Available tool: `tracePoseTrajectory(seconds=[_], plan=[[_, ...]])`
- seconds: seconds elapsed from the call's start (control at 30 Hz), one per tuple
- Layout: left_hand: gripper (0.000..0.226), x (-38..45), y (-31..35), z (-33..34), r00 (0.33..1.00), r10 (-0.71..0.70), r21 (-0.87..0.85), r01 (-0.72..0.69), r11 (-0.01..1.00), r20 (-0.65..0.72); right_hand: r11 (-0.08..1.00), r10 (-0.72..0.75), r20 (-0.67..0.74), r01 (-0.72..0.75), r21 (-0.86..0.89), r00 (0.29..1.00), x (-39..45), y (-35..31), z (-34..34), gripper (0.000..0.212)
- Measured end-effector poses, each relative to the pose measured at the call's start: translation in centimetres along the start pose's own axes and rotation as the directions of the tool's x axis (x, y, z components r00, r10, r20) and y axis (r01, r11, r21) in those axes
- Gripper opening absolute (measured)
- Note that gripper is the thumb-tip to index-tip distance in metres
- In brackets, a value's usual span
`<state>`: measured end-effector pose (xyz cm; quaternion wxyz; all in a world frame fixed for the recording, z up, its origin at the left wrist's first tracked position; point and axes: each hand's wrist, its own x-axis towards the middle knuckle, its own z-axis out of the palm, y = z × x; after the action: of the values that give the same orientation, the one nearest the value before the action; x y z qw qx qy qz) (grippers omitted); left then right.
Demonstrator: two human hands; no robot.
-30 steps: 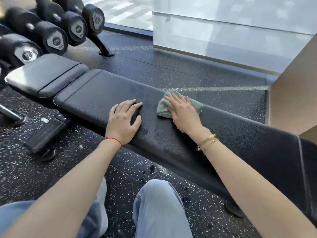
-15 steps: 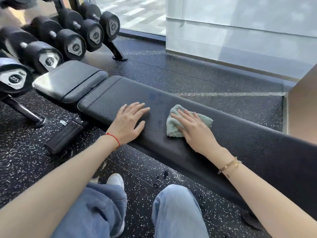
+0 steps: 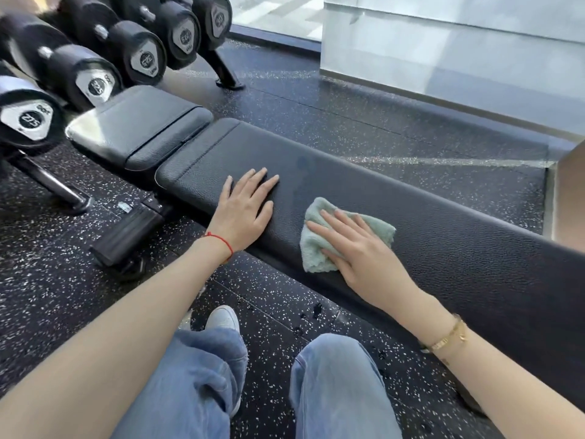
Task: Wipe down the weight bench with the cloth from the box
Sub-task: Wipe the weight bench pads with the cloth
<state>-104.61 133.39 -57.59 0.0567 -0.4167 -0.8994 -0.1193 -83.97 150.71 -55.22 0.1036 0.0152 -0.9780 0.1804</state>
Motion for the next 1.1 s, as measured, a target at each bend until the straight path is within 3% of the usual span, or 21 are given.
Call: tracePoseTrajectory(seconds=[0.13, 0.27, 0.37, 0.47, 0.57, 0.7, 0.87, 0.97, 1.1], plan=[[0.062, 0.0, 0.0, 0.4, 1.0, -0.012, -0.006, 0.012, 1.0, -0.019, 0.986, 0.164, -0.077, -0.166, -0.014, 0.983, 3.0, 3.9, -0.7, 0.047], [0.063, 0.0, 0.1, 0.4, 0.999, -0.023, -0.017, 0.023, 1.0, -0.035, 0.919, 0.379, -0.161, -0.391, -0.048, 0.911, 11.0, 5.5, 0.4, 0.044], [0.065, 0.1, 0.1, 0.2, 0.999, -0.025, -0.014, 0.025, 1.0, -0.036, 0.95, 0.304, -0.133, -0.31, -0.029, 0.943, 11.8, 2.2, 2.1, 0.045], [0.068, 0.0, 0.2, 0.1, 0.999, -0.024, -0.026, 0.024, 0.999, -0.026, 0.993, 0.116, -0.083, -0.117, -0.01, 0.99, 6.6, -1.6, 2.6, 0.049], [0.067, 0.1, 0.6, -0.2, 0.999, -0.045, -0.047, 0.045, 0.998, 0.006, 0.999, 0.019, -0.026, -0.018, 0.028, 0.999, 0.0, -2.7, 1.1, 0.055], [0.059, 0.1, 2.0, -0.6, 1.0, -0.016, -0.046, 0.016, 0.999, 0.009, 0.986, 0.162, -0.07, -0.158, 0.053, 0.984, -4.5, 0.8, -1.9, 0.051], [0.053, 0.0, 4.0, -0.5, 0.999, 0.038, -0.05, -0.037, 0.998, 0.007, 0.91, 0.41, -0.185, -0.414, 0.016, 0.893, 0.8, 3.1, -1.4, 0.046], [0.048, 0.1, 5.1, -0.4, 0.999, 0.032, -0.084, -0.032, 0.996, -0.006, 0.937, 0.349, -0.16, -0.349, 0.027, 0.923, 1.8, 0.5, 0.2, 0.045], [0.05, 0.5, 6.2, -0.1, 0.997, 0.076, -0.125, -0.076, 0.989, -0.002, 0.981, 0.194, -0.111, -0.195, 0.0, 0.975, -4.0, -2.3, 0.3, 0.05]])
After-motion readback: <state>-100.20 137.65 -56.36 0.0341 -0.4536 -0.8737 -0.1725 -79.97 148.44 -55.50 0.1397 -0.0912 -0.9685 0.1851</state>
